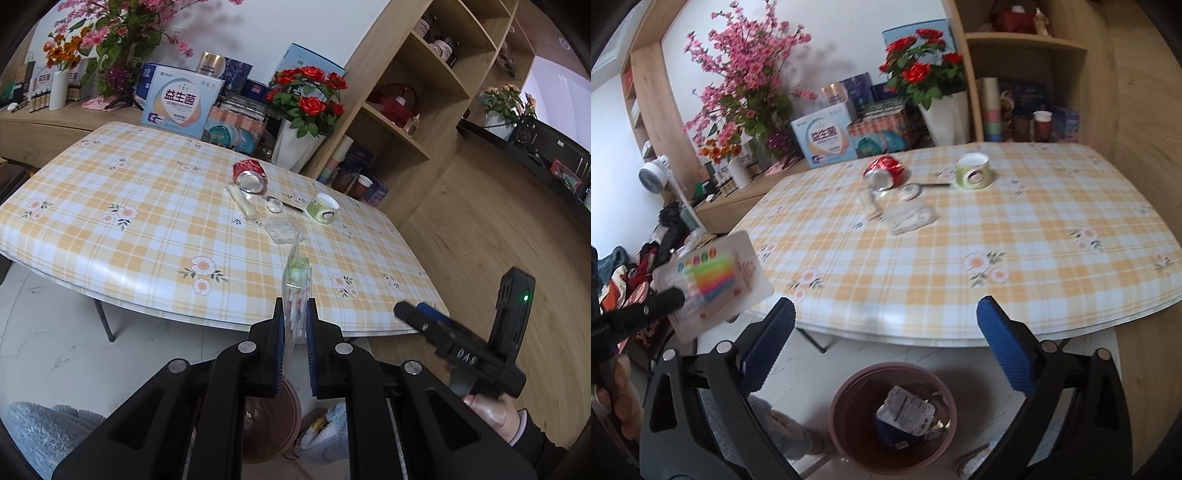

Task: Collect trash
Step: 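Move both grippers back toward the table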

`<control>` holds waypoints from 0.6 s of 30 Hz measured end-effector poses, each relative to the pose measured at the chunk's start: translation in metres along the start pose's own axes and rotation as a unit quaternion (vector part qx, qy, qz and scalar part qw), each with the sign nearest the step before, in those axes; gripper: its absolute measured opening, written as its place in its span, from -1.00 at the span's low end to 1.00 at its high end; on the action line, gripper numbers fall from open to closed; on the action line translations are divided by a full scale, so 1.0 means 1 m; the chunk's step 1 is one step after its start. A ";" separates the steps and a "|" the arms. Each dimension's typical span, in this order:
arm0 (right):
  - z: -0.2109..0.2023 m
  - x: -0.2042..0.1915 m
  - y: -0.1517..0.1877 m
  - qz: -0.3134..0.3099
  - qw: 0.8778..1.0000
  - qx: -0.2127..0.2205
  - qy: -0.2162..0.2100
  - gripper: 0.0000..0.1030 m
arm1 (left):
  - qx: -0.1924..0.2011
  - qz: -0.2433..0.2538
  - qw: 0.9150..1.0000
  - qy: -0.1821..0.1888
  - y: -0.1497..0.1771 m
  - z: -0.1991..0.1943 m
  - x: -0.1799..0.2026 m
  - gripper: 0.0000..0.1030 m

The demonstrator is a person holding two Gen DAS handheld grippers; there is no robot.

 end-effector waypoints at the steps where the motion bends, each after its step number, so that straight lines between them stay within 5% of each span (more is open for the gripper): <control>1: -0.005 0.005 -0.004 0.000 1.000 0.009 0.011 0.89 | -0.003 0.004 1.000 0.001 0.002 0.002 0.003 -0.79; 18: -0.026 0.045 -0.016 0.012 0.994 0.041 0.104 0.89 | -0.045 0.039 0.998 0.010 0.022 0.027 0.030 -0.79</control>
Point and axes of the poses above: each gripper's, at about its wrist camera, not at the fingertips, and z roughly the way its jaws point, x to its right, y to its underside, the point moved 6 cm from there along z, roughly the way its jaws point, and after that the axes turned 7 degrees about -y, right-handed, at the moved point
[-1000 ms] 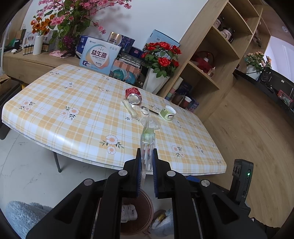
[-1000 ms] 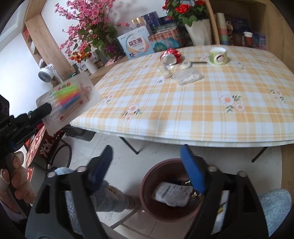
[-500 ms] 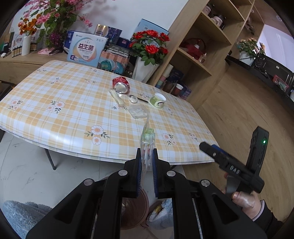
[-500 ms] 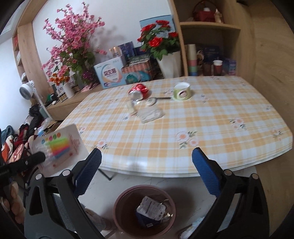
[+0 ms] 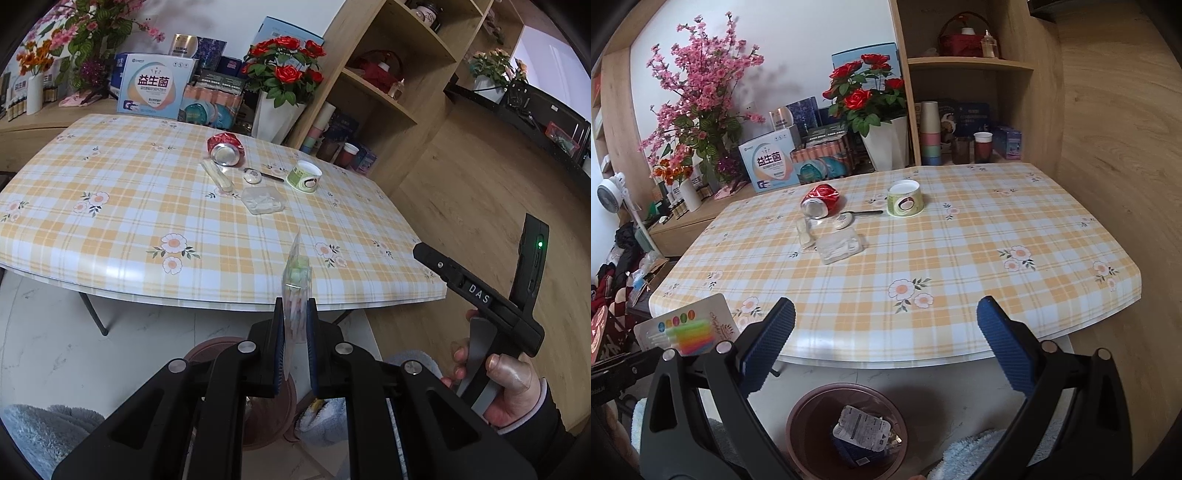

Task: Collect trash
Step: 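Move both grippers back toward the table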

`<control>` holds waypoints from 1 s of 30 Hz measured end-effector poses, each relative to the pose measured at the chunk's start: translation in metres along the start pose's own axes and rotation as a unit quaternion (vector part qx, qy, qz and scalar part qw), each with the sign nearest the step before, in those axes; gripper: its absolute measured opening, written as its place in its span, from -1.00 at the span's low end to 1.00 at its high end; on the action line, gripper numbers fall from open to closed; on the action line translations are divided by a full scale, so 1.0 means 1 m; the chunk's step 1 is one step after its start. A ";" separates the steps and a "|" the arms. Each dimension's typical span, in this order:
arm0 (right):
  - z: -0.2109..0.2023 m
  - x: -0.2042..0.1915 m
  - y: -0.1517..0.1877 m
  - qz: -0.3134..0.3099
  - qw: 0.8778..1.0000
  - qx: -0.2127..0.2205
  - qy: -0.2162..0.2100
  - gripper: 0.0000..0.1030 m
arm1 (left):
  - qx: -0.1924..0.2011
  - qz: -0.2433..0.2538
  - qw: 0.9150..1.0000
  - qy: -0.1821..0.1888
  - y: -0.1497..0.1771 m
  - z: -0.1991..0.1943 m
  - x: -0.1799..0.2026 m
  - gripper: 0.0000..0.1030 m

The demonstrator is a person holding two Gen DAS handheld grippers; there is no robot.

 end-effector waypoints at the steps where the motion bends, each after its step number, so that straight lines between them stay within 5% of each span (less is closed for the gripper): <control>1: 0.000 0.002 0.000 0.001 1.000 0.001 0.004 0.89 | -0.003 0.001 1.000 0.001 0.001 0.001 0.001 -0.79; 13: -0.003 0.005 -0.004 0.000 1.000 0.004 0.014 0.89 | -0.029 0.019 0.999 0.017 0.010 0.013 0.010 -0.78; 15: -0.003 0.005 -0.005 -0.002 1.000 0.004 0.015 0.89 | -0.037 0.021 0.999 0.022 0.014 0.017 0.011 -0.64; 17: -0.003 0.005 -0.005 -0.002 1.000 0.004 0.015 0.89 | -0.033 0.018 0.999 0.027 0.014 0.016 0.012 -0.03; 30: 0.000 0.005 -0.003 -0.014 0.999 0.001 0.029 0.89 | -0.005 0.049 0.998 -0.026 -0.001 0.016 0.010 0.54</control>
Point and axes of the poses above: each gripper's, at about its wrist camera, not at the fingertips, and z roughly the way its jaws point, x to its right, y to its underside, the point moved 6 cm from there along z, roughly the way its jaws point, and after that the axes turned 7 degrees about -y, right-handed, at the moved point
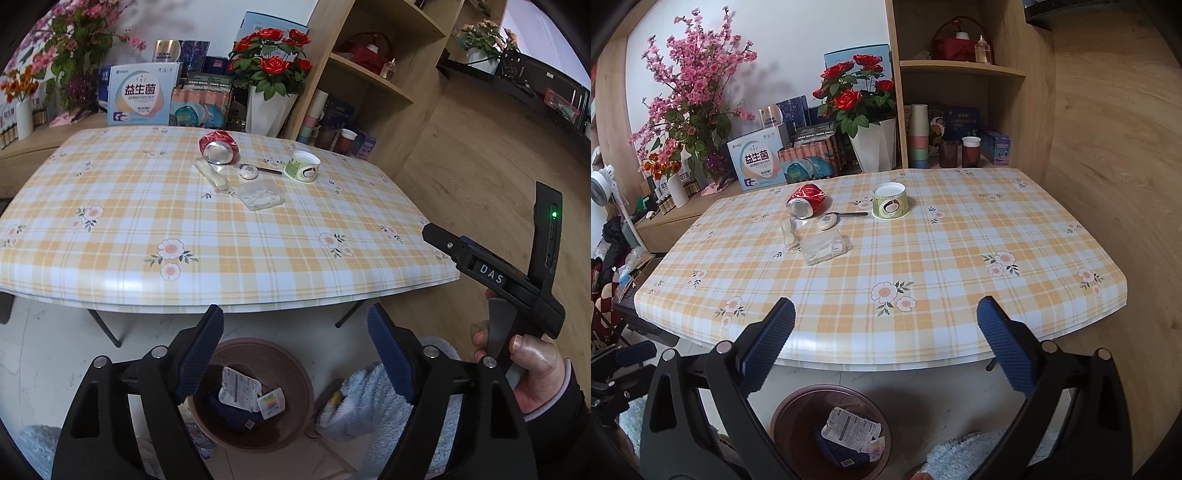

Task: Collect trash
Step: 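Move both grippers back toward the table, then grasp the crushed red can with the left gripper while right grasps the green cup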

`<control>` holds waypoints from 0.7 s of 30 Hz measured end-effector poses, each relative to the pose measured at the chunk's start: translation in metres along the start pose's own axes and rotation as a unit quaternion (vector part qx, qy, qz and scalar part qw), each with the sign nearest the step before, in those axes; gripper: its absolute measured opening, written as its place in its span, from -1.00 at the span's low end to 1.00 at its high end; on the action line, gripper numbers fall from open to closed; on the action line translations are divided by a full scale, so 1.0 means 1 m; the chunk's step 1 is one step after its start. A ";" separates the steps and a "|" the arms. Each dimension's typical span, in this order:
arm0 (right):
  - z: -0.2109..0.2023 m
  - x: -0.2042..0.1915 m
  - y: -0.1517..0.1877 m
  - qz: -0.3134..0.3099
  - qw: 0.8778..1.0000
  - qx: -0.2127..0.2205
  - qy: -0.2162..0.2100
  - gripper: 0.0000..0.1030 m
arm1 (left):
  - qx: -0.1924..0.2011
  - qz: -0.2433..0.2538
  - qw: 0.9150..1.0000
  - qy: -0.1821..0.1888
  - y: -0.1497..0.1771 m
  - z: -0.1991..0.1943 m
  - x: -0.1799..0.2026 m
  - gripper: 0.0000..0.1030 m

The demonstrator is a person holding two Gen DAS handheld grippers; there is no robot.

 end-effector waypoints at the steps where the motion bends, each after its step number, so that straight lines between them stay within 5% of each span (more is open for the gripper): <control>1: 0.000 0.000 0.000 -0.001 1.000 0.000 0.001 0.89 | 0.002 0.001 1.000 -0.003 -0.001 0.001 -0.001 0.58; 21: 0.050 0.015 -0.021 -0.012 0.999 -0.031 -0.007 0.89 | 0.008 0.010 0.999 -0.048 -0.059 0.039 -0.031 0.74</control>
Point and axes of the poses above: each gripper's, at about its wrist camera, not at the fingertips, and z roughly the way its jaws point, x to its right, y to its underside, the point moved 6 cm from there along z, roughly the way its jaws point, and after that the axes turned 7 degrees about -y, right-handed, at the moved point
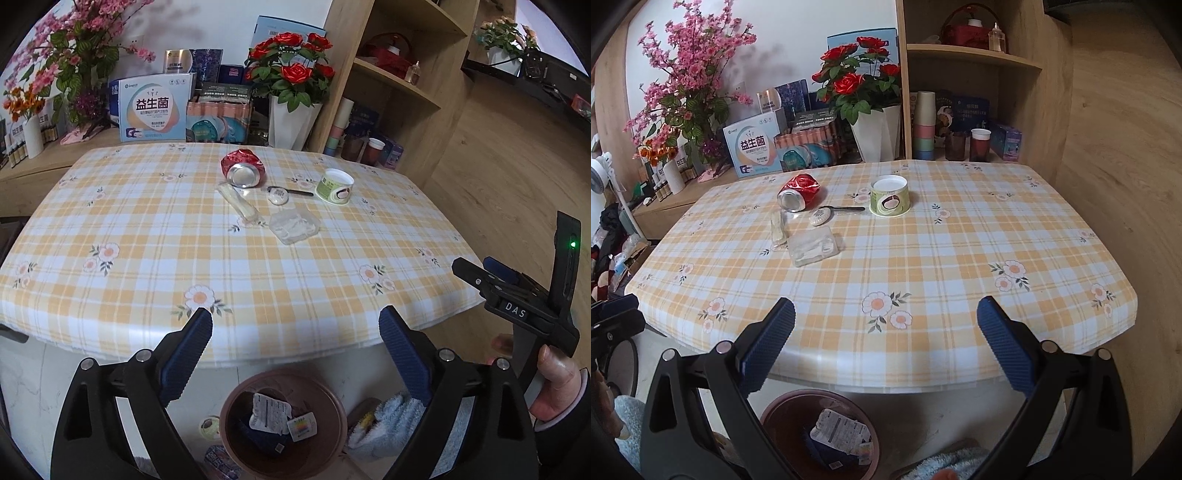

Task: Collect trash
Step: 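Grasp the crushed red can with the left gripper while right grasps the green cup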

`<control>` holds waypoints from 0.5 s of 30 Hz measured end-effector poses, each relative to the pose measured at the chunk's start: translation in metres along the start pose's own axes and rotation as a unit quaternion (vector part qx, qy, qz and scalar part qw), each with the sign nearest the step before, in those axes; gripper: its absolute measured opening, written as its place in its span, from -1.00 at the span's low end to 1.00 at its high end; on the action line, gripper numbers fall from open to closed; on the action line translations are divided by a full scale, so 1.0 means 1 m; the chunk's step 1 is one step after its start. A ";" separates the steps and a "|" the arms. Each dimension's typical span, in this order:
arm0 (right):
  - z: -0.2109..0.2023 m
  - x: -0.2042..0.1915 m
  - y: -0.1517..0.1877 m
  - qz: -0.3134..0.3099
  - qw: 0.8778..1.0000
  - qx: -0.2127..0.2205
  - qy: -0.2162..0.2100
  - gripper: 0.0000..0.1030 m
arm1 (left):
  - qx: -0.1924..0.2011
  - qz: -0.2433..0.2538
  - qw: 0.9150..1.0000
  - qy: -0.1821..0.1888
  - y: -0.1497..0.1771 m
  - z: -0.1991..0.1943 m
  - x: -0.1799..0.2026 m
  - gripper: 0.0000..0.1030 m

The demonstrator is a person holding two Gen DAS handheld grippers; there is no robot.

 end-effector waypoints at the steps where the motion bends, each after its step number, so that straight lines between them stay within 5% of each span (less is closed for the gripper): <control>1: 0.005 0.001 -0.004 0.002 1.000 -0.001 -0.005 0.89 | 0.001 0.001 1.000 -0.002 -0.006 0.003 -0.002 0.74; 15: 0.097 0.036 -0.052 -0.004 0.999 -0.047 0.017 0.89 | -0.009 -0.004 1.000 -0.016 -0.093 0.093 -0.033 0.74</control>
Point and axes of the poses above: each gripper's, at about its wrist camera, not at the fingertips, and z roughly the way its jaws point, x to its right, y to its underside, the point moved 6 cm from there along z, roughly the way its jaws point, and after that the axes turned 7 degrees about -y, right-handed, at the moved point
